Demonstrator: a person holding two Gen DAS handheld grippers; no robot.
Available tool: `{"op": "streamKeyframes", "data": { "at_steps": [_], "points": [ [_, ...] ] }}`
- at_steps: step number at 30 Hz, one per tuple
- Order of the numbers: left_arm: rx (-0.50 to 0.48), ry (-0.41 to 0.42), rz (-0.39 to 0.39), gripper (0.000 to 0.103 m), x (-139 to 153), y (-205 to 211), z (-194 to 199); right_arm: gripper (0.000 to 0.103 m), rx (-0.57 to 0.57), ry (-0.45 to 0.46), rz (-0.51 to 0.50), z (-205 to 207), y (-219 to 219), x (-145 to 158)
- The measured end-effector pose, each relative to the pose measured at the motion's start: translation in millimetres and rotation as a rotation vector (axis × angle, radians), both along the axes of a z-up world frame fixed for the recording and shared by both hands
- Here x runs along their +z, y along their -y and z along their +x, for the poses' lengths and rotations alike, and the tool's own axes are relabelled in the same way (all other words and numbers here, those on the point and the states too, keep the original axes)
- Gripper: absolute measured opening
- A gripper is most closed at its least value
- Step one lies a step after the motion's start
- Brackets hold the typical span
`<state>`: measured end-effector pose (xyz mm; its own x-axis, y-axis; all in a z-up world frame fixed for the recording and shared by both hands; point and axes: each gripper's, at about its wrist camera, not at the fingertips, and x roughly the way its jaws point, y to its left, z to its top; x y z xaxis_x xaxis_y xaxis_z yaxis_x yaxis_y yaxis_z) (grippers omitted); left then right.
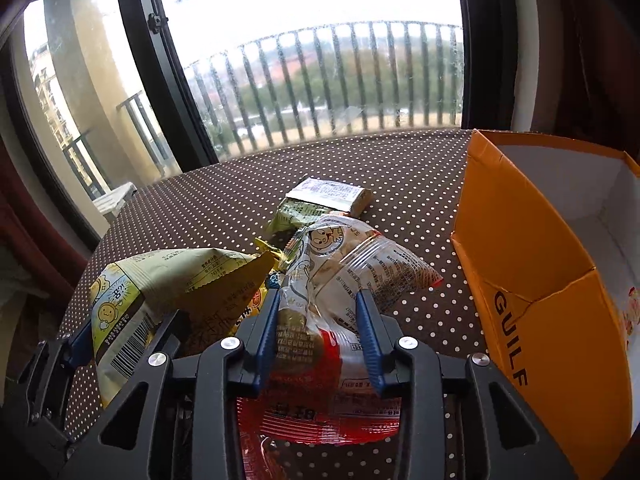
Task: Organize snacks
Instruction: 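Grasp the red-and-white bread bag with the right gripper while the left grasps the yellow chip bag, then carry both bags over the box and open both grippers to drop them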
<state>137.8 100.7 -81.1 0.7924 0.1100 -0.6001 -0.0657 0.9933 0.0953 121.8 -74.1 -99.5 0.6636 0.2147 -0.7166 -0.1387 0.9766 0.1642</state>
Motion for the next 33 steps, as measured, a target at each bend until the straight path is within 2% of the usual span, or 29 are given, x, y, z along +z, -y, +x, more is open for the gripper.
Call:
{"op": "streamKeyframes", "data": {
  "at_steps": [24,33],
  "points": [
    [0.013,0.178,-0.081,0.055,55.2,8.6,-67.5,0.04,0.017,0.216,-0.001,-56.0,15.0,68.3],
    [0.004,0.221,-0.083,0.055,67.1,20.2,-75.1,0.04,0.012,0.266,0.019,-64.0,31.1,86.9]
  ]
}}
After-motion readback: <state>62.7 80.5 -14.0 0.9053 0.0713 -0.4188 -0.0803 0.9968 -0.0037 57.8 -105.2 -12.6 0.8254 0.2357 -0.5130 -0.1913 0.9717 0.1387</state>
